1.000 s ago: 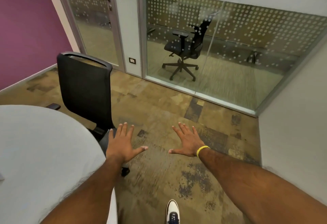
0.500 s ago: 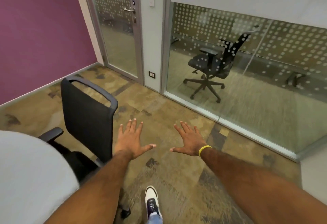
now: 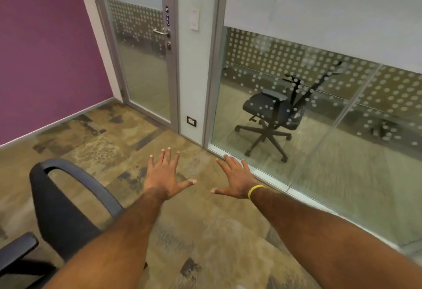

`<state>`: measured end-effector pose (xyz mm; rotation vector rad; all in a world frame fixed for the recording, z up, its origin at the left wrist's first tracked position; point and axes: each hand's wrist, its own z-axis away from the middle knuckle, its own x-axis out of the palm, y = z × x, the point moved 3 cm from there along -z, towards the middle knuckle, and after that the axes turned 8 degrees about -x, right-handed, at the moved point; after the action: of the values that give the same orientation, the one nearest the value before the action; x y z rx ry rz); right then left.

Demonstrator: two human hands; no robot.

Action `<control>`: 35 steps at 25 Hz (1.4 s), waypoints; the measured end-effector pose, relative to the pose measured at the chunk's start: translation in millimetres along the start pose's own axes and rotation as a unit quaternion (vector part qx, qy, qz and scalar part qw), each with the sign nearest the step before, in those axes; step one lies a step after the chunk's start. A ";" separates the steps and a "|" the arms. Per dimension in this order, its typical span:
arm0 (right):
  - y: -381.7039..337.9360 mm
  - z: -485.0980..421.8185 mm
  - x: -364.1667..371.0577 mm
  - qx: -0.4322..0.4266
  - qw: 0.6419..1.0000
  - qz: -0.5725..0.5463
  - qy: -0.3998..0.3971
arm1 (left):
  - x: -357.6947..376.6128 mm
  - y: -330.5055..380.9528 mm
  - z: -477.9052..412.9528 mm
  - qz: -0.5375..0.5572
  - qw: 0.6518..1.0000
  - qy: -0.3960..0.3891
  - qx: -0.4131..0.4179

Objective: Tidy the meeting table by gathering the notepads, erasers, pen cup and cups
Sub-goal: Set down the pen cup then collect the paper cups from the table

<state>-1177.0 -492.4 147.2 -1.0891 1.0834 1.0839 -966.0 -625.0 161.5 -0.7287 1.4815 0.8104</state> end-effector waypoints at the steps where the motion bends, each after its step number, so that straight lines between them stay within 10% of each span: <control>1: 4.1 -25.0 -1.4 -0.007 1.000 0.000 -0.008 | 0.1 -7.4 -20.9 0.000 1.000 0.000 -0.008; 17: -4.8 -465.5 -25.8 -0.226 0.971 0.030 -0.074 | 16.4 -204.4 -255.1 -0.026 0.962 -0.015 -0.270; 35: -413.3 -813.5 -50.0 -0.480 0.876 0.046 -0.023 | -27.4 -611.3 -306.7 -0.064 0.859 0.057 -0.505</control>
<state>-868.9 -1352.8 140.4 -1.7699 0.5151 1.7933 -628.1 -1220.2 153.8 -1.6541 1.0049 1.4717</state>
